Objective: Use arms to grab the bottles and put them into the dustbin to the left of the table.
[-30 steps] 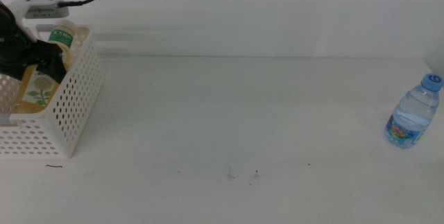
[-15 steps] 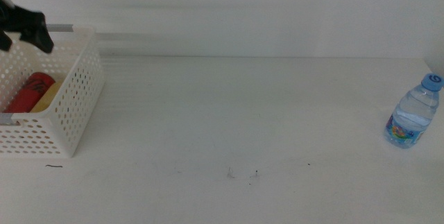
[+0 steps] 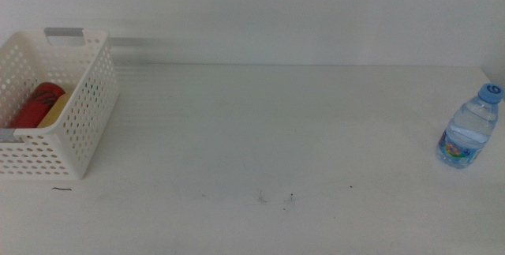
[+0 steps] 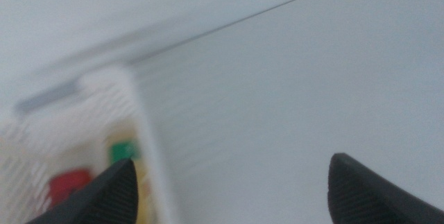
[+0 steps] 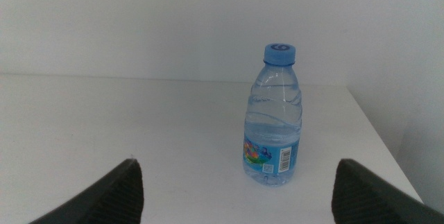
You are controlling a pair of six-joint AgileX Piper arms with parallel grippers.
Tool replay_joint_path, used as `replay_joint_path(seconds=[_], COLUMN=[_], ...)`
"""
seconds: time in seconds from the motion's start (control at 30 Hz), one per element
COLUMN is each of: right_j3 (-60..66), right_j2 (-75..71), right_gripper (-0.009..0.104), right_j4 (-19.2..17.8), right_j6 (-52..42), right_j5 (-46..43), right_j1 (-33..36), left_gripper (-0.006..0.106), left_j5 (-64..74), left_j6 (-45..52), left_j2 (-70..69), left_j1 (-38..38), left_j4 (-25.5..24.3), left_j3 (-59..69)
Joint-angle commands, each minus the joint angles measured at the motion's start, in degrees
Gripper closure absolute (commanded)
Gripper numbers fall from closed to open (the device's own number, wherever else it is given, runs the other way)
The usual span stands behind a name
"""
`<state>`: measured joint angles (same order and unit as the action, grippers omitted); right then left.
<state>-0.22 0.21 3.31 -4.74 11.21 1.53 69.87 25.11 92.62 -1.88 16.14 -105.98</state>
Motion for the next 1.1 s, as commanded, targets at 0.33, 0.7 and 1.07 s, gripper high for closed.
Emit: replay_joint_path(seconds=[0.33,0.7,1.07], right_j3=[0.2,0.2,0.2], right_j2=[-0.2,-0.2,-0.2], right_gripper=[0.012,0.012,0.012], right_j4=[-0.2,-0.2,-0.2], right_j6=[-0.2,-0.2,-0.2], right_j5=[-0.6,-0.6,-0.6], right_j1=[-0.4,-0.4,-0.4], left_gripper=[0.007,0.007,0.007], left_j5=[-18.0,-15.0,-15.8], left_j6=[11.1,10.0,-0.6], left_j2=[-19.7,-38.2,-55.9], left_j1=[14.0,13.9,13.9], left_j4=[10.3,10.8,3.8], left_j3=[23.9,36.9,47.7])
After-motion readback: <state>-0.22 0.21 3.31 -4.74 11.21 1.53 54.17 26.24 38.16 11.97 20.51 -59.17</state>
